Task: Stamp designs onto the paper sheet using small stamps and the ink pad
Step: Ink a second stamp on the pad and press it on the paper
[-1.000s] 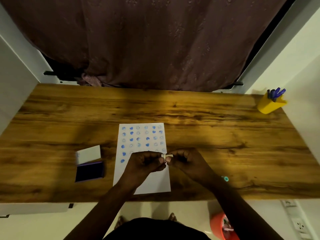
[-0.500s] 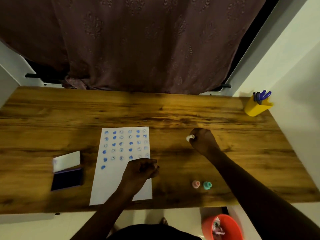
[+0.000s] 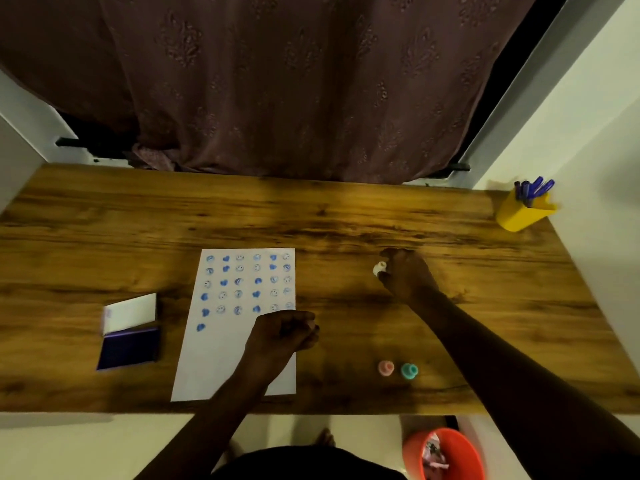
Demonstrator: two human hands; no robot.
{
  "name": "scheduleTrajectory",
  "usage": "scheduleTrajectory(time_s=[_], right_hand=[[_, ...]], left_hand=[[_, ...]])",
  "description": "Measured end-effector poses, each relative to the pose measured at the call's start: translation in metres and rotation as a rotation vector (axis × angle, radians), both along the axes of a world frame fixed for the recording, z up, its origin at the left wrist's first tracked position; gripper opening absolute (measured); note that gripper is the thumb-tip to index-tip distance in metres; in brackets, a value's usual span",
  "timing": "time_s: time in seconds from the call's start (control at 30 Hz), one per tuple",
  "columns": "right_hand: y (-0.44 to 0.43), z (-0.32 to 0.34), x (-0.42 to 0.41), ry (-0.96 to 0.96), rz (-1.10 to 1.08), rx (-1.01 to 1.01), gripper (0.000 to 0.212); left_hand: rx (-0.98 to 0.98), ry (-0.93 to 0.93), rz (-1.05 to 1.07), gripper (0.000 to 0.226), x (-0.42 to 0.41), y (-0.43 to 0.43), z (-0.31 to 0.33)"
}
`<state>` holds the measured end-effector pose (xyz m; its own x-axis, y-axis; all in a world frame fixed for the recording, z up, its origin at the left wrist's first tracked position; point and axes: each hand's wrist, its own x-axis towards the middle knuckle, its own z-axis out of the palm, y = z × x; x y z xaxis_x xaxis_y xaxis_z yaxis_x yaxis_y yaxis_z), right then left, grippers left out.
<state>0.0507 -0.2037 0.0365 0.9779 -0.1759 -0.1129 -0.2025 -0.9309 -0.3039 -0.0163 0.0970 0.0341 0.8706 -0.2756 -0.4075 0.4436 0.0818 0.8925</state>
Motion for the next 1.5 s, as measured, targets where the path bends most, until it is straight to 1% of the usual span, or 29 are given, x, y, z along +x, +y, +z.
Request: scheduleTrajectory(time_s=[0.07,0.1,0.2,0.3,0.37,0.43,0.5,0.57,0.7,0.8,0.87,1.0,1.07,1.13,1.2,1.3,1.37,1.43,1.5], right_hand=[[-0.001,0.008,-0.006,-0.017,-0.031,0.002,0.050],[-0.002,0.012,-0.012,-0.027,-0.043,0.014,0.052],[-0.002,0.023,-0.042,-0.056,-0.004,0.085,0.041],[0.002,0.034,-0.085,0.008,0.218,0.139,0.032],[0.003,0.036,-0.109,0.078,0.384,0.074,0.030],[0.002,0.033,-0.124,0.122,0.494,0.010,0.035],[0.003,0.028,-0.132,0.175,0.536,-0.063,0.047],[0.004,0.023,-0.135,0.210,0.572,-0.117,0.050],[0.010,0.013,-0.136,0.159,0.615,-0.123,0.031],[0.013,0.013,-0.134,0.118,0.616,-0.101,0.026],[0.018,0.021,-0.131,0.049,0.565,0.018,0.023],[0.042,0.036,-0.124,-0.007,0.316,0.445,0.018],[0.058,0.039,-0.119,-0.047,0.198,0.607,0.020],[0.073,0.042,-0.114,-0.038,0.134,0.736,0.021],[0.089,0.043,-0.111,-0.028,0.107,0.816,0.018],[0.108,0.043,-0.107,-0.008,0.100,0.904,0.015],[0.117,0.044,-0.107,0.004,0.100,0.955,0.016],[0.133,0.046,-0.105,0.007,0.158,0.978,0.020],[0.147,0.049,-0.103,0.008,0.227,1.011,0.023]], left_hand=[[0.021,-0.008,-0.011,0.025,0.000,-0.001,0.000],[0.030,-0.010,-0.016,0.023,0.000,-0.003,0.000],[0.037,-0.010,-0.029,0.016,-0.001,-0.007,0.001],[0.056,-0.011,-0.056,0.014,-0.004,-0.013,0.000],[0.071,-0.013,-0.085,0.014,-0.006,-0.017,-0.001],[0.079,-0.013,-0.105,0.015,-0.008,-0.021,-0.003],[0.080,-0.005,-0.118,0.016,-0.009,-0.024,-0.004],[0.092,0.000,-0.133,0.016,-0.011,-0.028,-0.005],[0.112,-0.011,-0.146,0.016,-0.016,-0.031,-0.005],[0.132,-0.051,-0.159,0.015,-0.019,-0.030,-0.005],[0.140,-0.070,-0.166,0.015,-0.020,-0.028,-0.004],[0.115,-0.089,-0.198,0.038,-0.021,-0.020,-0.004],[0.070,-0.110,-0.175,0.041,-0.022,-0.014,-0.002],[0.017,-0.137,-0.141,0.041,-0.022,-0.008,0.002],[-0.051,-0.149,-0.114,0.039,-0.021,0.002,0.006],[-0.116,-0.158,-0.068,0.027,-0.019,0.019,0.015],[-0.123,-0.168,-0.037,0.026,-0.020,0.028,0.020],[-0.106,-0.171,-0.008,0.030,-0.020,0.045,0.021],[-0.080,-0.166,0.013,0.028,-0.020,0.060,0.020]])
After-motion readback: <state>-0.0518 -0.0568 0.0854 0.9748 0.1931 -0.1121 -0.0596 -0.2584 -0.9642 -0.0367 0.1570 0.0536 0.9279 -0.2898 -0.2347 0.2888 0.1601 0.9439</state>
